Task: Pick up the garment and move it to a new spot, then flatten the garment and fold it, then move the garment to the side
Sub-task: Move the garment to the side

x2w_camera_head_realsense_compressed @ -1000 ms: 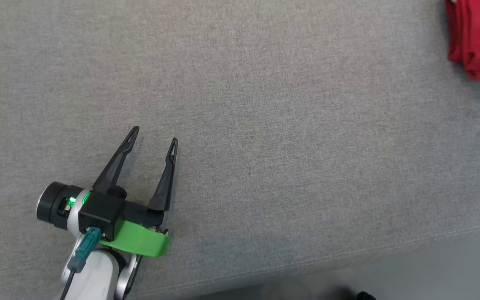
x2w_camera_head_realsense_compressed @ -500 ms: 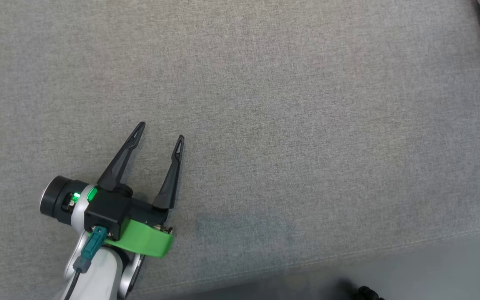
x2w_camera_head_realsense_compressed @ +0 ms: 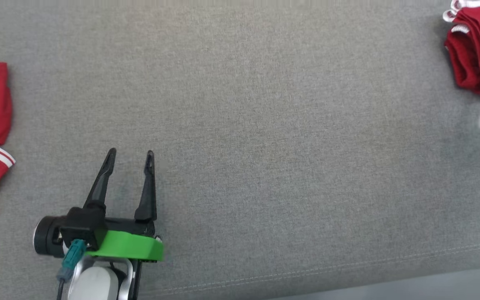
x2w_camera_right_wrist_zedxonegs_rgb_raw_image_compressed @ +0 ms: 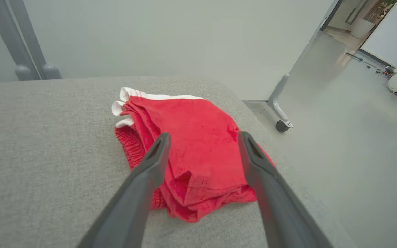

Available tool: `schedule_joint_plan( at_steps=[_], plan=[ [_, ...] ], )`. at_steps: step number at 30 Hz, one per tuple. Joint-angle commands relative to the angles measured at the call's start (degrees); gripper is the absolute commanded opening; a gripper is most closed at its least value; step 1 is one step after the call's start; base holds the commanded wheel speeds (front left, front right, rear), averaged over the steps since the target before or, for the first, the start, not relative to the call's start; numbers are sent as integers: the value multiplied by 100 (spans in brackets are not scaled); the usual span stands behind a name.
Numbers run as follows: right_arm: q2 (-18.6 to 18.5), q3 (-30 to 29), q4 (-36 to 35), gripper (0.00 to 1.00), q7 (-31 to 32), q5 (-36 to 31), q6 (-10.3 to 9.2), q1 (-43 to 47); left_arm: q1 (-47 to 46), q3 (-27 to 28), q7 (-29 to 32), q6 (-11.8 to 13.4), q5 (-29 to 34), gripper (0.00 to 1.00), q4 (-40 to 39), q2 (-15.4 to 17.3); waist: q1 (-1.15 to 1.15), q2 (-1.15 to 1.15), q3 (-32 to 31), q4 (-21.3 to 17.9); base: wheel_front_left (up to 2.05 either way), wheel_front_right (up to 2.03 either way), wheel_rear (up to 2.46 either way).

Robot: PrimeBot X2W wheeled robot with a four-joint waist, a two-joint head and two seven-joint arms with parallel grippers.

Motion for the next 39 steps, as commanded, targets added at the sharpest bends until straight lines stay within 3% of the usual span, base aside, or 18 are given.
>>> schedule_joint_plan(
  at_steps=[1,2,13,20,27,34,39],
  plan=[
    [136,38,19,100,-51,218,-8,247,158,143,-30,94,-119,100,42,-58,0,0,-738,134,0,0,0],
    [191,51,5,100,-95,378,-9,359,229,164,-22,43,-197,100,82,-89,0,0,-886,143,0,0,0],
    [784,818,-718,100,-158,1807,-8,1847,776,650,172,501,-593,100,711,-123,0,0,-2096,349,0,0,0],
    [1052,1874,-1878,100,-281,2617,-8,3017,884,618,131,400,-580,100,760,28,0,0,-2407,490,0,0,0],
    [1098,2708,-2646,100,-285,2374,-7,3898,1000,521,35,246,-498,100,858,133,0,0,-2503,502,0,0,0],
    [1198,2879,-3014,100,-225,2449,-7,4400,1059,339,-13,-73,-460,100,918,194,0,0,-2545,597,0,0,0],
    [1233,3007,-3153,100,-169,2361,-7,4686,1121,346,-25,-97,-461,100,1012,152,0,0,-2551,657,0,0,0]
  ],
)
